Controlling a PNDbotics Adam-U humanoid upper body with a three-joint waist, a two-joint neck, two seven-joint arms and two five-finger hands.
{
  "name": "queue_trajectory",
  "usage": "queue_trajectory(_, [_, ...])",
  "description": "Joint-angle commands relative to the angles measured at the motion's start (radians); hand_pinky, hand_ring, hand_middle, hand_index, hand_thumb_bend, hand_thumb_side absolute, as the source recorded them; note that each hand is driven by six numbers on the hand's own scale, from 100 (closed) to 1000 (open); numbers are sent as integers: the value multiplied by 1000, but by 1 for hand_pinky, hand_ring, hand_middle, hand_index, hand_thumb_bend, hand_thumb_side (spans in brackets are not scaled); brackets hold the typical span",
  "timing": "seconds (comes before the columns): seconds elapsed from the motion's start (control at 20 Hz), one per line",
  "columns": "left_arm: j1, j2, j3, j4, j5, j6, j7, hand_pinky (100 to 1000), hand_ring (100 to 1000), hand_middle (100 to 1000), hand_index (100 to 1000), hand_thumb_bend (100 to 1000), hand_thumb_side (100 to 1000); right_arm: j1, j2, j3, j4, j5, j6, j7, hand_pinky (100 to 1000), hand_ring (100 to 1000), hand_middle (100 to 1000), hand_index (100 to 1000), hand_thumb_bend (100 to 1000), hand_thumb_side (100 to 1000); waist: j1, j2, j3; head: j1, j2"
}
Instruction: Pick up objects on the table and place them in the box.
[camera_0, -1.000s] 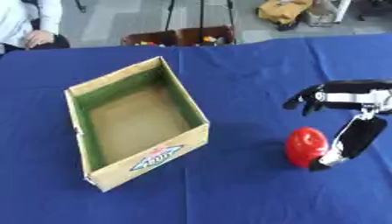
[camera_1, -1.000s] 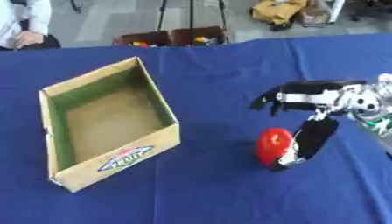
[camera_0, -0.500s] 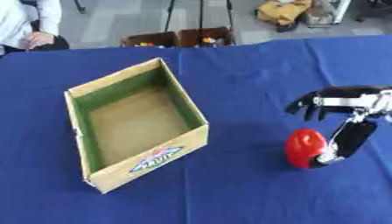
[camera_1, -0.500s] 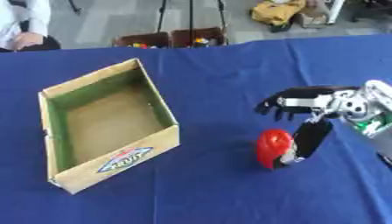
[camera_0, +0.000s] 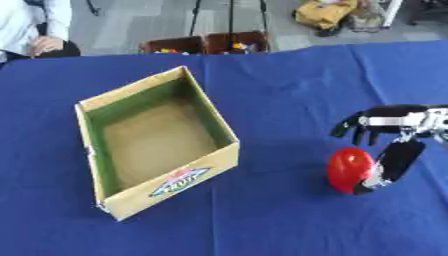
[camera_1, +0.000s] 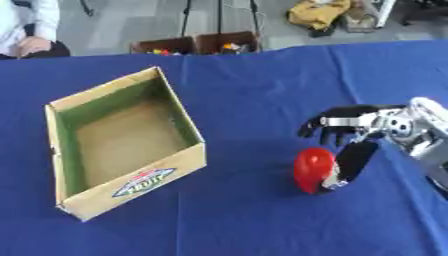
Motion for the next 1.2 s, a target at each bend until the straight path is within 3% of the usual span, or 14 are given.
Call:
queue_trajectory(0.05, [-10,12,0,-15,4,3,0,635,852,826,886,100,961,-7,-16,0,-7,-15,29,31,697,789,853,920,659,221,-6,2,-1,-3,-12])
queue_trajectory(0.7, [-11,7,-2,-15,8,3,1,630,850,821,881,100,957,-14,7,32,94,36,19,31,708,806,837,881,618,186,-6,7,9,-10,-14])
queue_trajectory(1.2, [-12,7,-2,-15,10,7,4,632,858,819,879,100,956,-14,16,23,88,6,32,31,592,760,824,855,577,131,-5,8,8,-8,-14])
